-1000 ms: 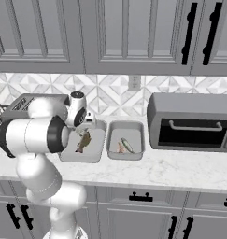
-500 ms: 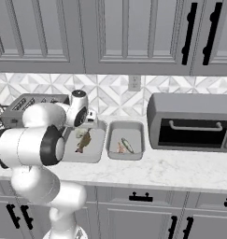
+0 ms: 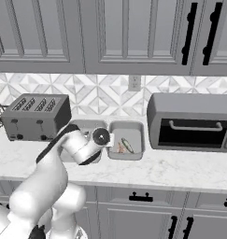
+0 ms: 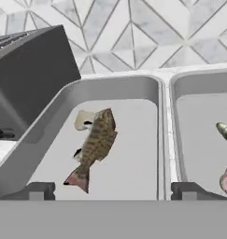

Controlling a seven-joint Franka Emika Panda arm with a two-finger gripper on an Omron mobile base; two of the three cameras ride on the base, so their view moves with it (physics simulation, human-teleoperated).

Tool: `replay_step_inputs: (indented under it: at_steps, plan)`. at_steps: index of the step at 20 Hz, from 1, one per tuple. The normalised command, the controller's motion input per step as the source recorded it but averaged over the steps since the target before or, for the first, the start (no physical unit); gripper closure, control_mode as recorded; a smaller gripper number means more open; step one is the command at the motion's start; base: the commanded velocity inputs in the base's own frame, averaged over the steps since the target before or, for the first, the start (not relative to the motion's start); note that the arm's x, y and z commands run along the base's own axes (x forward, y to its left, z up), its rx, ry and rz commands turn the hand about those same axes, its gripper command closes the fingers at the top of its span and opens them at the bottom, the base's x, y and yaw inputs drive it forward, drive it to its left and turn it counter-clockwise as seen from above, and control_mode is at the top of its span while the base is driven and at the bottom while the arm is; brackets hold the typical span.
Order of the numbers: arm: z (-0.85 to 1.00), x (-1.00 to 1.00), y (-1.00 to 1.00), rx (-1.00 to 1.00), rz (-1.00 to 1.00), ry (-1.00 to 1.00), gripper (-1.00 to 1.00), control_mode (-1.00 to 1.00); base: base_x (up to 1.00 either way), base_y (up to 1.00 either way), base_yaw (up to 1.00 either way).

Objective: Place one garlic and one fish in each tupperware on the nearby counter, to pack two identical lunches.

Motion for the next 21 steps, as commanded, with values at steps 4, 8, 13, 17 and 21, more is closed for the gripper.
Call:
replay_step_inputs:
  at_steps: [4,8,13,17,21]
  plan:
    - [1.00,-1.00,-1.00,0.33,-0.03,-0.26,-1.00,-1.00,0.00,0.00,0.00]
    - [1.00,-1.00,-1.00,0.26,-0.10,-0.03,-1.00,-1.00,0.00,0.00,0.00]
    - [1.00,-1.00,-0.80,0.09,-0.05,-0.14,-1.00,-1.00,0.00,0.00,0.00]
    - [1.00,-0.91,-0.01,0.00,0.00,-0.37,-1.00,-1.00,0.00,0.00,0.00]
    - [0.25,-0.25,-0.07,0.00,0.00,-0.21,-1.00,-1.00,0.00,0.00,0.00]
